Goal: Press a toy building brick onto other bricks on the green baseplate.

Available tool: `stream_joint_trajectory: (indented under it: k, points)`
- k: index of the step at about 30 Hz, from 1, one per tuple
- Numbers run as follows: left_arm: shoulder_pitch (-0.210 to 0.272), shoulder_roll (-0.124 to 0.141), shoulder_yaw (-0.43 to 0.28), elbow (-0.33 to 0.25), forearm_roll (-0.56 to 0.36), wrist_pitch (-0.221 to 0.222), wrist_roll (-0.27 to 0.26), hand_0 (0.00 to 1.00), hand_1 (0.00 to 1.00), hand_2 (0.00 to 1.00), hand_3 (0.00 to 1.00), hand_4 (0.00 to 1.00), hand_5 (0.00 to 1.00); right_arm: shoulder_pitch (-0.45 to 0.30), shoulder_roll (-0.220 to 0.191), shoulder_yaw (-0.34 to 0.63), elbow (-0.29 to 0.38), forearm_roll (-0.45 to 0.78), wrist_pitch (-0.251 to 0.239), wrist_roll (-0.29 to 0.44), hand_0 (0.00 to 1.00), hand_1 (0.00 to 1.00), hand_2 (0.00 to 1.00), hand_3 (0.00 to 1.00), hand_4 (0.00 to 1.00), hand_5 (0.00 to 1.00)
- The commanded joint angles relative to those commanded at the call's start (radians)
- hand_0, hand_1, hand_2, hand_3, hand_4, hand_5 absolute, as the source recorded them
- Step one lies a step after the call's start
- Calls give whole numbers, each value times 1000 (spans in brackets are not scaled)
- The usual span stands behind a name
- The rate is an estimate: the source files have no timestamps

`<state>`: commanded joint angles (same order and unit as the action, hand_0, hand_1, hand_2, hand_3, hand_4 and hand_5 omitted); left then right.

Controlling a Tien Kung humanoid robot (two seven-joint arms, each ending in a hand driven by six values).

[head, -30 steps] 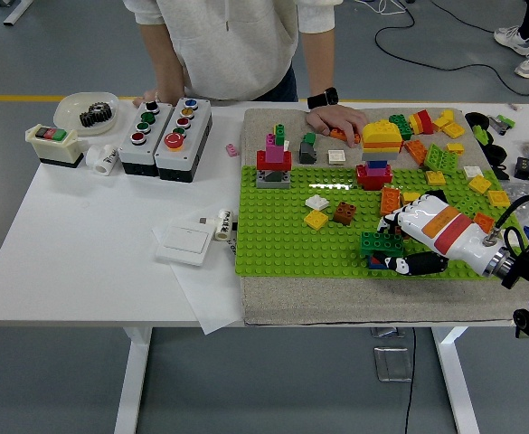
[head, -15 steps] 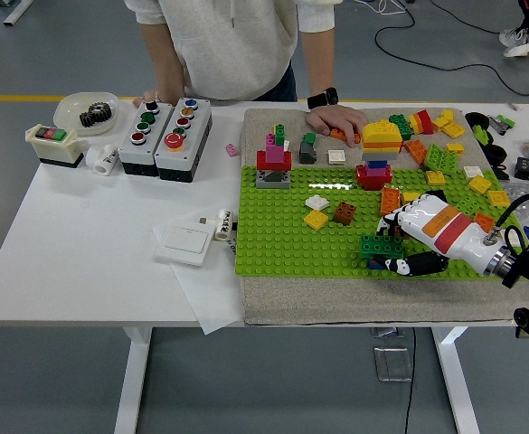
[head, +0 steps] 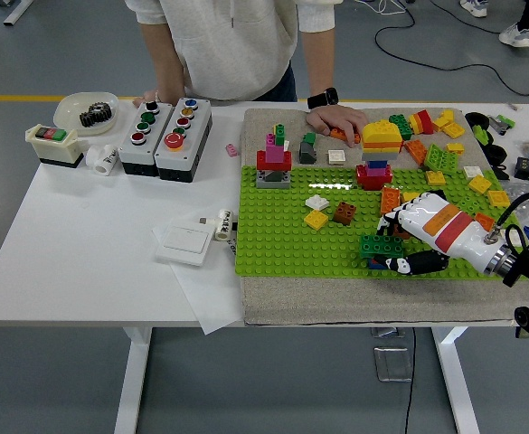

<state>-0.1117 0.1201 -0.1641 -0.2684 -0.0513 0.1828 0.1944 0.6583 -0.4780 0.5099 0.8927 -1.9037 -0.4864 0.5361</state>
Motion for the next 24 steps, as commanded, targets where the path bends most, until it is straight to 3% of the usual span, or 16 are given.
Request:
stream_joint_trajectory:
  k: [24]
  points:
    - [3, 0, -9, 0, 13, 1, 5, 510, 614, 771, 793, 838, 825, -1, -3, 9, 1, -5, 1, -1, 341, 406, 480, 511, 811, 613]
